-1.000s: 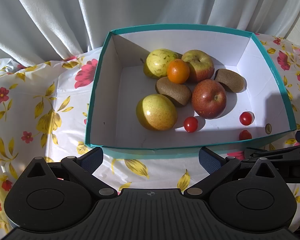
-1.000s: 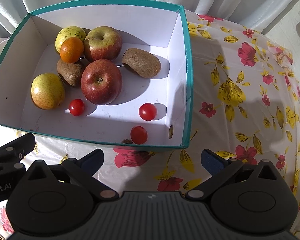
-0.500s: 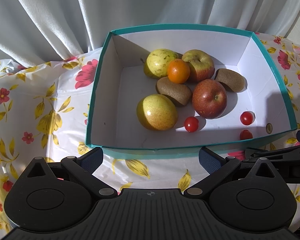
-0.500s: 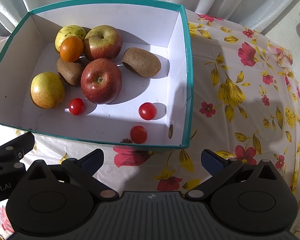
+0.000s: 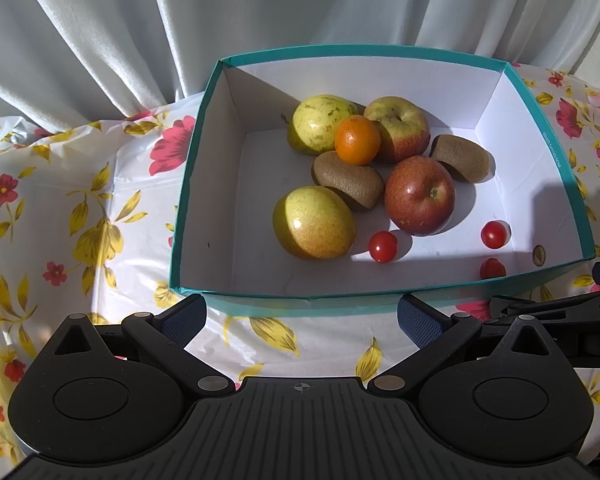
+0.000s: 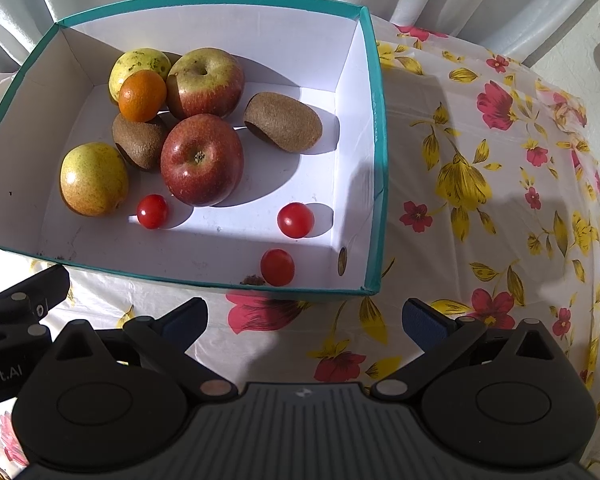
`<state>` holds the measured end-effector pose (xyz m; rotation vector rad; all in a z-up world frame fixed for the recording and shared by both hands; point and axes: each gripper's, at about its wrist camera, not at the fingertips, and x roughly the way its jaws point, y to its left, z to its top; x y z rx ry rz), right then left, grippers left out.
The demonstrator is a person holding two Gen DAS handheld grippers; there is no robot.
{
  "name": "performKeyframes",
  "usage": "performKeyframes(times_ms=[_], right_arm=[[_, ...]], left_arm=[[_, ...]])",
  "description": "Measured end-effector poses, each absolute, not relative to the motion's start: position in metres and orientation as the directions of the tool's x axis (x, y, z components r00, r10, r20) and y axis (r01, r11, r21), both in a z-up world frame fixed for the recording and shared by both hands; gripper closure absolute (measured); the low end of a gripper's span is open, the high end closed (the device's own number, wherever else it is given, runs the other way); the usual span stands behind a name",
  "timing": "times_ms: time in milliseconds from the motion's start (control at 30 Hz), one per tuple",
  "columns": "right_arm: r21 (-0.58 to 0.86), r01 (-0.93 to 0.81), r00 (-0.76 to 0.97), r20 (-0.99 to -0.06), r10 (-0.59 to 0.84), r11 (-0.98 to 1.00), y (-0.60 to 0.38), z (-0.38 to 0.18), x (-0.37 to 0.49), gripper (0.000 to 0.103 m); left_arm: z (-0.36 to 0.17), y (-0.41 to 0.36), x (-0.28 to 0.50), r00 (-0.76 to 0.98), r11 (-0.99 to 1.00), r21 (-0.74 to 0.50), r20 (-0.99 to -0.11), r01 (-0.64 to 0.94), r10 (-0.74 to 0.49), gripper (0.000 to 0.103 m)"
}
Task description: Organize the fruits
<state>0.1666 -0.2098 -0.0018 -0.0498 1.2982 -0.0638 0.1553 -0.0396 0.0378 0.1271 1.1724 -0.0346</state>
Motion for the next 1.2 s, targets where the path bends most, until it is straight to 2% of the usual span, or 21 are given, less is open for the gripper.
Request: performKeyframes(times_ms=[1200], right_arm=[[-0.075, 0.029, 0.268, -0.960, -0.080, 0.997, -0.2074, 0.0003, 0.1634, 0.000]], left_arm=[[0.0404, -0.0401, 0.1503, 0.403, 0.990, 0.097, -0.914, 0.099, 0.050, 0.000]])
